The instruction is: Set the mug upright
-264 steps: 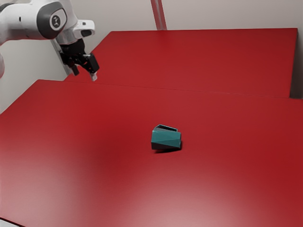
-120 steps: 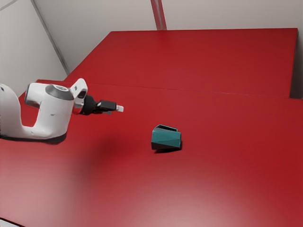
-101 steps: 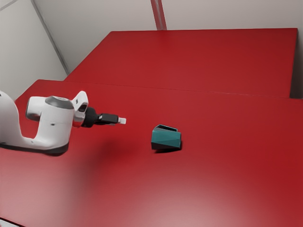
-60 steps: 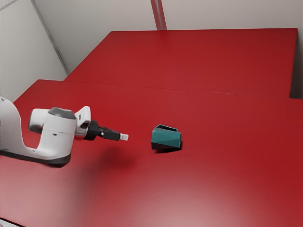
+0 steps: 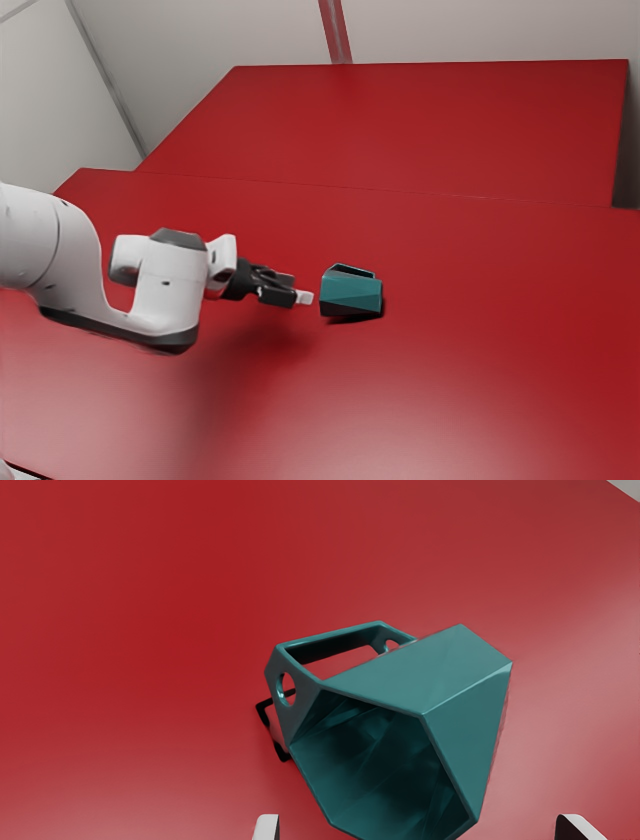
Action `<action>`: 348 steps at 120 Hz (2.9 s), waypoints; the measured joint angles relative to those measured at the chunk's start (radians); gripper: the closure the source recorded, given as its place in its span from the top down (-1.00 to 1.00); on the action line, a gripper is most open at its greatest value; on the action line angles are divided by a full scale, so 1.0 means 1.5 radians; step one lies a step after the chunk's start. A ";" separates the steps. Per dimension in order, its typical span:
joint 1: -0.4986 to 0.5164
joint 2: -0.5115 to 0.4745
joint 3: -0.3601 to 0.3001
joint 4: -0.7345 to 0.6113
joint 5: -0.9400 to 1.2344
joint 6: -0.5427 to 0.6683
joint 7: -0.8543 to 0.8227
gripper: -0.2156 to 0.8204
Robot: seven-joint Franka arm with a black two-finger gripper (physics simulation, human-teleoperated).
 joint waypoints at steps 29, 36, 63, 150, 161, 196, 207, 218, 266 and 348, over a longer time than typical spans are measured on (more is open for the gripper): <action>-0.020 0.024 -0.005 0.006 -0.045 0.001 0.047 0.57; -0.029 0.033 -0.005 0.012 -0.054 0.001 0.056 0.57; -0.051 0.090 -0.006 0.060 -0.085 -0.001 0.085 0.52; -0.062 0.078 -0.037 0.083 -0.146 0.011 0.130 -0.68; -0.062 0.075 -0.034 0.095 -0.134 0.013 0.132 -0.79; -0.062 0.065 -0.033 0.102 -0.115 0.030 0.140 -0.90; -0.061 0.066 -0.017 0.144 -0.057 0.033 0.140 -0.91; -0.054 0.068 -0.002 0.185 0.080 0.034 0.117 -0.92; 0.117 -0.113 -0.099 0.066 0.811 -0.086 -0.351 -0.93; 0.174 -0.076 -0.126 0.055 0.949 -0.046 -0.776 -0.93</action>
